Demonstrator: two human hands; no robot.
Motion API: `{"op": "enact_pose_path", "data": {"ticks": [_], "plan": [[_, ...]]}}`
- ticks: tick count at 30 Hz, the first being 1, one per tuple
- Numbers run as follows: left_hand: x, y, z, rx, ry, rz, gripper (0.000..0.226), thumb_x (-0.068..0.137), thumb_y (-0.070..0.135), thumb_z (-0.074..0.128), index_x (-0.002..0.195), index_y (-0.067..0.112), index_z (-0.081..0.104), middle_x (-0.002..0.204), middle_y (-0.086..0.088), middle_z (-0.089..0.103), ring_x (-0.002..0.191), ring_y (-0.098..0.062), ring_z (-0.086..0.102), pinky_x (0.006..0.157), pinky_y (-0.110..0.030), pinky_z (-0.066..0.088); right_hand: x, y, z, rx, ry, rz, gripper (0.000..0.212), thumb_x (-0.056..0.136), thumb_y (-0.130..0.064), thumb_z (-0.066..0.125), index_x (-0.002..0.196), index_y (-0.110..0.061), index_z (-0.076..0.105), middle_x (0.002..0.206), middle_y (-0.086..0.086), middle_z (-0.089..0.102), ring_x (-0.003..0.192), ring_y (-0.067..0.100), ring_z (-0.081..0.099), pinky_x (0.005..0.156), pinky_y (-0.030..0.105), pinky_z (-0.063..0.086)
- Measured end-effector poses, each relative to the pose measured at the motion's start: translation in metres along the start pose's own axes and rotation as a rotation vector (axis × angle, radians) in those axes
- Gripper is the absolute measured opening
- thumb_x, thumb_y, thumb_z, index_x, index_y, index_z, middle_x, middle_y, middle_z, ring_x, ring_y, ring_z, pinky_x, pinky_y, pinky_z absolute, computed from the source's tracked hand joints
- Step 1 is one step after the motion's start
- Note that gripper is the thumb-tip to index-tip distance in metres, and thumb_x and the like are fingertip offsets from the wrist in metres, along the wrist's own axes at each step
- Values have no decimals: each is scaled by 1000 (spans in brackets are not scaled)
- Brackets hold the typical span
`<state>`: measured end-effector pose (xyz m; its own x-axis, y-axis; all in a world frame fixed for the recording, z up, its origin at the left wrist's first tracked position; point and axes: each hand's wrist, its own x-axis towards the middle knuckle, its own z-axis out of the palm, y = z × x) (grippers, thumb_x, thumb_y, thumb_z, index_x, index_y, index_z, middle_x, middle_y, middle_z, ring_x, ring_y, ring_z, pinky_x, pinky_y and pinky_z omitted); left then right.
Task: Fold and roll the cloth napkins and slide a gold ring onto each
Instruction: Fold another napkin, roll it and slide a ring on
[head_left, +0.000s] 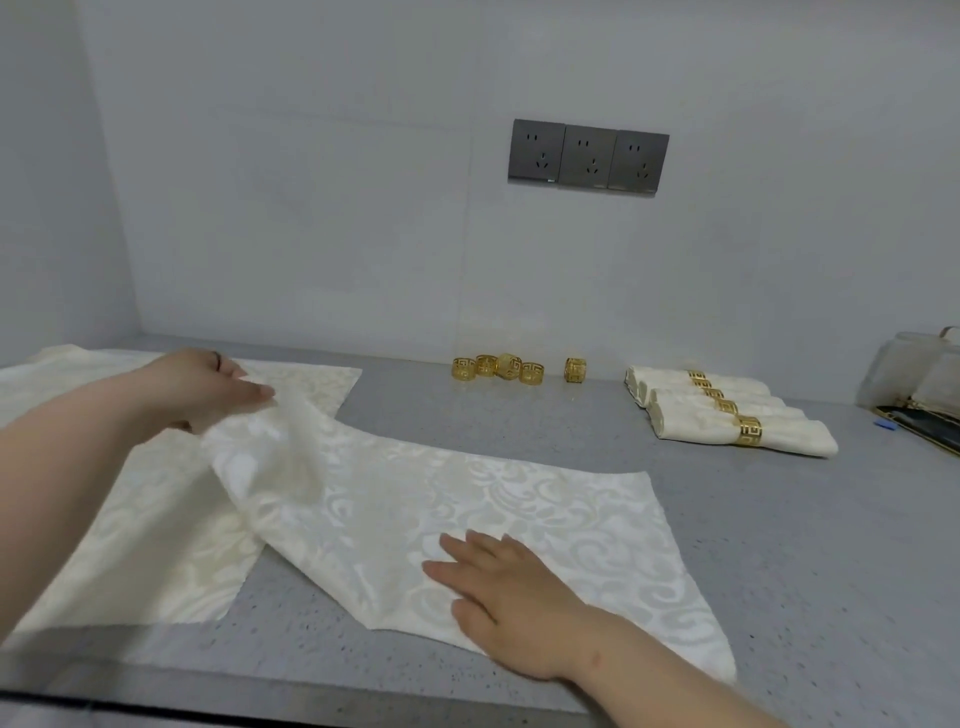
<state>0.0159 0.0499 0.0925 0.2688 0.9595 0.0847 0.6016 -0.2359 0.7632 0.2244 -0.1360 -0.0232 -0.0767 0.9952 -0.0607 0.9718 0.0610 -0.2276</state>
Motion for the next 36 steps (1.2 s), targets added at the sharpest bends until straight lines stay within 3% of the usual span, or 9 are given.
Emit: {"op": "enact_pose_path", "data": {"ticks": [5,9,11,14,19,22,26,30,36], "plan": [[-20,48,23,-121,-68,197,36,80,10,68,53,11,44,46,0,48,48,-14,48,36,-11,35,5,-5,-12,267,-35,119,43,98,-35,35,140,-26,35,154,-7,19,141,10,13,114,26,6],[-54,87,60,70,-140,413,22,79,20,69,63,8,61,56,1,54,54,-9,50,43,-13,35,11,-4,-39,1157,203,338,32,97,-39,34,94,-20,59,94,-6,69,84,12,60,74,26,44],[-72,97,87,235,-196,523,24,80,28,67,80,4,67,71,-4,57,68,-17,53,56,-23,37,13,5,-49,1402,319,363,43,97,-47,26,90,-17,56,72,-5,69,73,13,63,68,30,47],[-93,98,120,389,-269,628,15,81,35,63,77,20,62,68,5,54,75,-16,55,56,-23,36,9,17,-58,1602,468,385,43,91,-55,35,97,-17,55,83,5,64,84,21,65,82,40,50],[-101,81,139,277,-469,716,22,82,40,61,90,20,66,76,15,57,78,-4,54,70,-17,42,-2,37,-52,1288,544,572,30,91,-20,51,117,-5,49,96,9,62,82,20,62,56,21,49],[-101,66,139,184,-557,713,27,82,49,56,103,33,59,110,19,58,107,2,51,93,-16,38,-14,46,-50,1123,532,569,22,93,-11,44,114,-7,51,97,6,61,78,16,58,58,18,46],[-88,43,141,198,-466,700,56,84,63,36,130,32,43,141,18,38,128,0,35,94,-10,26,-33,62,-55,1010,536,548,20,92,-8,44,104,-21,52,90,-2,63,78,17,60,64,27,47],[-83,17,152,420,-545,640,144,21,98,-12,145,31,19,154,13,11,140,-4,12,106,-13,10,-52,79,-47,981,428,599,22,91,-7,44,100,-26,48,92,-5,61,82,15,62,66,25,51],[-84,0,167,534,-582,610,152,14,93,-24,147,29,12,155,10,4,142,-4,2,109,-16,0,-52,98,-41,1038,364,696,32,90,-7,47,120,-16,45,106,0,61,87,17,61,70,26,51]]}}
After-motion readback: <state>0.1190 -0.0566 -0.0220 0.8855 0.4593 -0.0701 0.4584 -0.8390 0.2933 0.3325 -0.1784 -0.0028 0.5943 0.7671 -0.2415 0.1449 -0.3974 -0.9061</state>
